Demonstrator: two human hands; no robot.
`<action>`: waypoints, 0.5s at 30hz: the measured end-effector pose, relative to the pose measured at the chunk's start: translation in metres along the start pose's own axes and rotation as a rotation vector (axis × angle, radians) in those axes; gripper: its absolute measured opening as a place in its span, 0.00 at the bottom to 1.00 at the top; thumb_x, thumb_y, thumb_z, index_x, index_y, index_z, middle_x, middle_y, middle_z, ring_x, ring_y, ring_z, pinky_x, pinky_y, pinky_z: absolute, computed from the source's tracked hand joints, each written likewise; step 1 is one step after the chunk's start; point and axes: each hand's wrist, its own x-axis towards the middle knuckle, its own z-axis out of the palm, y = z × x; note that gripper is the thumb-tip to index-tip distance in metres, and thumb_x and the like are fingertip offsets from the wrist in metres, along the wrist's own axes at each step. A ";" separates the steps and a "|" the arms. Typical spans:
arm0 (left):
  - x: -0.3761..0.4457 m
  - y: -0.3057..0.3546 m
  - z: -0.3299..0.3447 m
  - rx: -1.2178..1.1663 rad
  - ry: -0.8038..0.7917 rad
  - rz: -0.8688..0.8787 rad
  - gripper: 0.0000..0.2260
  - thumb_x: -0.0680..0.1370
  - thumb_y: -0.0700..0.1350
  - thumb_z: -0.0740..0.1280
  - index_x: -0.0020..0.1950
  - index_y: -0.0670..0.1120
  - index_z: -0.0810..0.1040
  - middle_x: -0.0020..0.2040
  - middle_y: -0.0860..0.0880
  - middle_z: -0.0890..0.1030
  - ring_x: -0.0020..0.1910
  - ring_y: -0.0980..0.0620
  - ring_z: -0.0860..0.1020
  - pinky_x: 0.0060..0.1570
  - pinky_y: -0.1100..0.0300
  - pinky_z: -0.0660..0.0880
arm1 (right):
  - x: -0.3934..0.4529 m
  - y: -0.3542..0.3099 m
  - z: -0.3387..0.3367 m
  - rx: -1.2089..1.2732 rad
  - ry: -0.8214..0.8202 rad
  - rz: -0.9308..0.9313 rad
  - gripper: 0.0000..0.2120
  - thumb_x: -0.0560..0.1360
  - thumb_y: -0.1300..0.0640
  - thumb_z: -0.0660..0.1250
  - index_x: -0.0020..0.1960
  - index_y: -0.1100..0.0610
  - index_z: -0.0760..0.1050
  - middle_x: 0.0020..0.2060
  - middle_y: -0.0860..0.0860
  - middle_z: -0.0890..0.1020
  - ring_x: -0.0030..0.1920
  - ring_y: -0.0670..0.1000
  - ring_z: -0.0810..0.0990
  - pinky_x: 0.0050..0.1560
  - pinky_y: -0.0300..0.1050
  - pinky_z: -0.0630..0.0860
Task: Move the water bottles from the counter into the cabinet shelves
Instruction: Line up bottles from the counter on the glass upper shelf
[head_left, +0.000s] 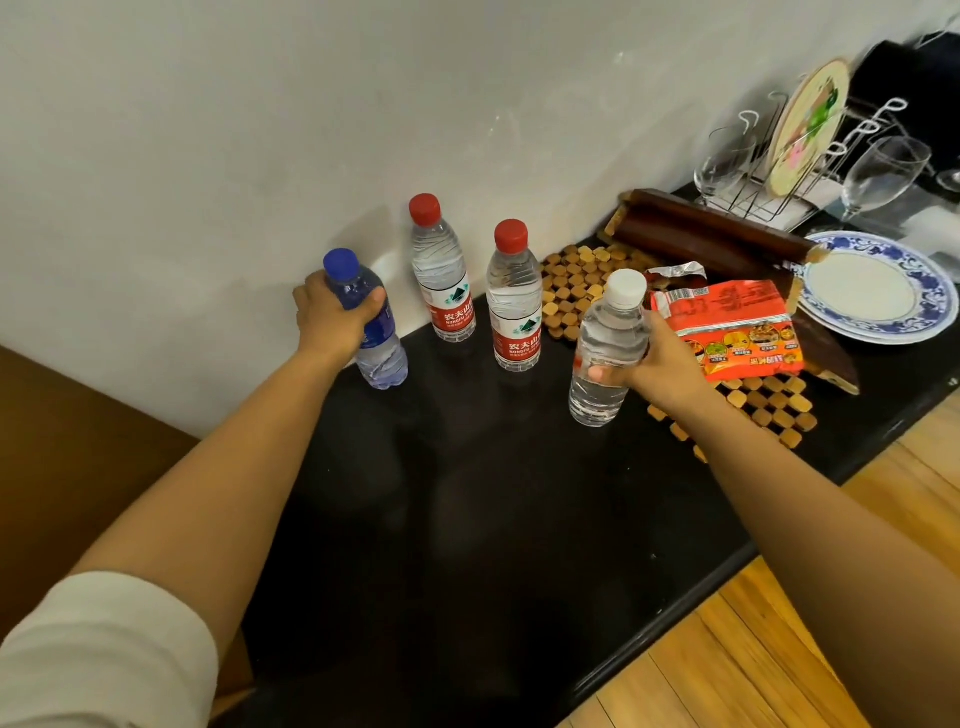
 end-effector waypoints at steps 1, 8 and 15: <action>-0.004 0.001 0.001 -0.024 -0.001 0.029 0.19 0.73 0.43 0.70 0.61 0.39 0.70 0.59 0.41 0.74 0.58 0.45 0.74 0.62 0.47 0.71 | -0.002 0.000 0.004 -0.031 0.046 0.002 0.34 0.63 0.56 0.77 0.66 0.55 0.66 0.60 0.51 0.76 0.62 0.53 0.74 0.58 0.46 0.71; -0.034 -0.002 -0.002 -0.165 0.016 0.041 0.20 0.75 0.39 0.68 0.64 0.38 0.64 0.53 0.47 0.71 0.53 0.51 0.73 0.53 0.59 0.70 | -0.024 0.015 0.037 0.002 0.196 0.001 0.37 0.59 0.53 0.80 0.64 0.55 0.70 0.60 0.52 0.77 0.61 0.53 0.75 0.63 0.54 0.72; -0.063 -0.007 -0.016 -0.186 -0.074 -0.026 0.22 0.76 0.40 0.67 0.66 0.38 0.62 0.56 0.46 0.71 0.55 0.51 0.73 0.53 0.58 0.72 | -0.027 0.021 0.046 0.013 0.206 0.049 0.39 0.60 0.58 0.80 0.66 0.55 0.65 0.61 0.52 0.76 0.62 0.54 0.74 0.59 0.47 0.70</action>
